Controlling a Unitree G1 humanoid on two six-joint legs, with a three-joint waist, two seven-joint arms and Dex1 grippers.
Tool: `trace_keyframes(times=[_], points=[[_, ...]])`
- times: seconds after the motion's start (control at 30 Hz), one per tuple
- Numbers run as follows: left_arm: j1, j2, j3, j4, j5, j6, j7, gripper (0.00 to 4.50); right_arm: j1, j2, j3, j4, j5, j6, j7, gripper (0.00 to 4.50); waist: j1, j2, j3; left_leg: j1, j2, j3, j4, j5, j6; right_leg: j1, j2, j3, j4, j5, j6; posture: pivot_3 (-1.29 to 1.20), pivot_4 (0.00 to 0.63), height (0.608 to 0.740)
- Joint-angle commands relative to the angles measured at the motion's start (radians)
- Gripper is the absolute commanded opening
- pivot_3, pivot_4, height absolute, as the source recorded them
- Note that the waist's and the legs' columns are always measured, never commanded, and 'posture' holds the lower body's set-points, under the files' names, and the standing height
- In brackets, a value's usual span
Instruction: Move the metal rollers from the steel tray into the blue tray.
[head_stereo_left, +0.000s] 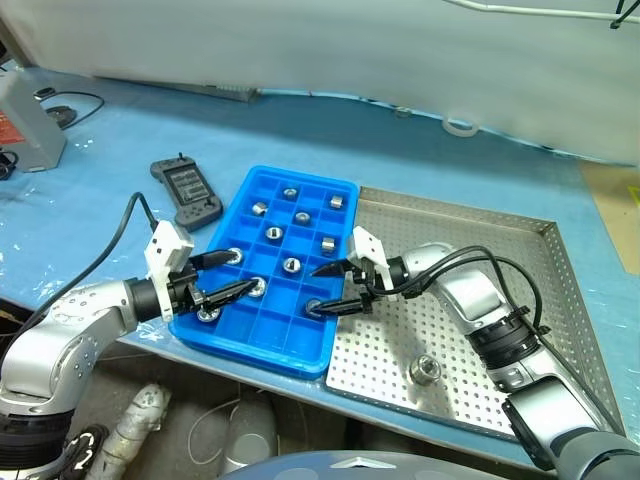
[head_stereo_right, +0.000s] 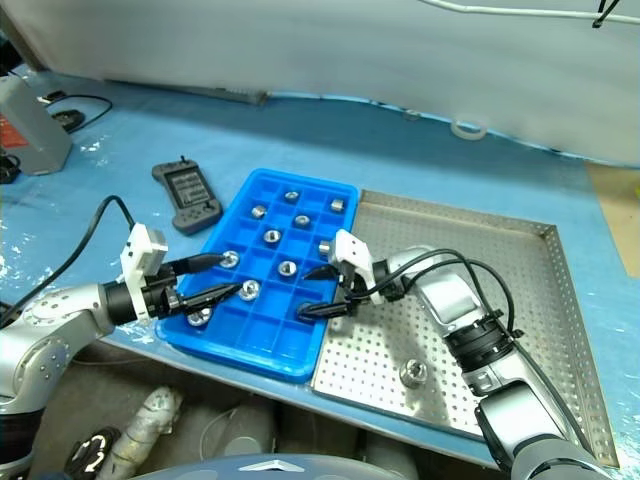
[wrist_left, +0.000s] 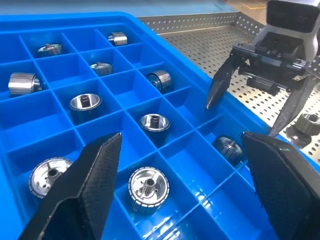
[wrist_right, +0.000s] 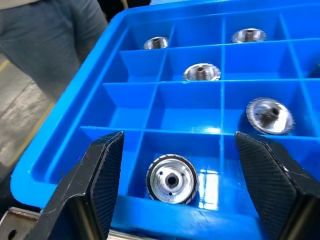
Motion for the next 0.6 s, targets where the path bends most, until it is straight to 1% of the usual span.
trace_keyframes(times=[0.03, 0.1, 0.17, 0.27, 0.33, 0.4, 0.5, 0.53, 0.6], points=[[-0.077, -0.024, -0.046, 0.051, 0.009, -0.044, -0.026, 4.02, 0.025, -0.045, -0.096, -0.105, 0.042, 0.034, -0.035, 3.72, 0.0, 0.0, 0.0, 0.0, 0.0, 0.0, 0.0, 0.0, 0.0, 0.0, 0.0, 0.0, 0.0, 0.0, 0.0, 0.11, 0.15, 0.74], [-0.136, -0.049, -0.101, 0.112, 0.033, -0.068, -0.051, 4.02, 0.068, -0.09, -0.14, -0.175, 0.064, 0.072, -0.047, 3.72, -0.007, -0.001, -0.001, 0.0, 0.0, 0.001, 0.0, 0.0, 0.0, 0.001, 0.0, 0.001, 0.001, 0.001, 0.001, 0.08, 0.15, 0.74], [-0.197, -0.081, -0.157, 0.171, 0.056, -0.091, -0.079, 4.02, 0.123, -0.139, -0.186, -0.246, 0.084, 0.107, -0.065, 3.72, -0.015, -0.002, -0.001, 0.0, -0.002, 0.001, 0.001, 0.0, 0.0, 0.001, 0.0, 0.002, 0.001, 0.001, 0.002, -0.02, 0.15, 0.74], [-0.29, -0.134, -0.232, 0.265, 0.087, -0.128, -0.135, 4.02, 0.213, -0.202, -0.269, -0.338, 0.114, 0.152, -0.106, 3.72, -0.045, -0.005, -0.003, 0.0, -0.003, 0.002, 0.001, 0.0, 0.001, 0.002, 0.0, 0.003, -0.001, 0.002, 0.003, -0.09, 0.15, 0.74], [-0.355, -0.173, -0.282, 0.344, 0.115, -0.163, -0.181, 4.02, 0.291, -0.234, -0.363, -0.396, 0.133, 0.186, -0.159, 3.72, -0.072, -0.005, -0.004, 0.0, -0.003, 0.001, 0.001, 0.0, 0.001, 0.002, 0.0, 0.004, -0.002, 0.005, 0.009, -0.16, 0.15, 0.74], [-0.423, -0.218, -0.321, 0.439, 0.145, -0.205, -0.222, 4.02, 0.368, -0.25, -0.463, -0.442, 0.145, 0.21, -0.217, 3.72, -0.1, -0.005, -0.004, 0.0, -0.002, 0.002, 0.001, 0.0, 0.001, 0.001, 0.0, 0.004, -0.004, 0.006, 0.013, -0.21, 0.15, 0.74], [-0.493, -0.273, -0.35, 0.55, 0.175, -0.255, -0.268, 4.02, 0.483, -0.259, -0.597, -0.497, 0.156, 0.231, -0.283, 3.72, -0.134, -0.004, -0.005, 0.0, -0.002, 0.002, 0.001, 0.0, 0.001, 0.001, 0.0, 0.004, -0.004, 0.006, 0.013, -0.28, 0.15, 0.74], [-0.518, -0.294, -0.359, 0.591, 0.187, -0.274, -0.282, 4.02, 0.544, -0.251, -0.657, -0.526, 0.154, 0.235, -0.309, 3.72, -0.144, -0.004, -0.006, 0.0, -0.002, 0.002, 0.001, 0.0, 0.001, 0.002, 0.0, 0.004, -0.005, 0.006, 0.013, -0.31, 0.15, 0.74], [-0.549, -0.321, -0.368, 0.647, 0.206, -0.303, -0.303, 4.02, 0.621, -0.238, -0.728, -0.565, 0.156, 0.237, -0.347, 3.72, -0.16, -0.003, -0.006, 0.0, -0.001, 0.003, 0.001, -0.001, 0.002, 0.002, 0.0, 0.004, -0.007, 0.006, 0.013, -0.33, 0.15, 0.74]])
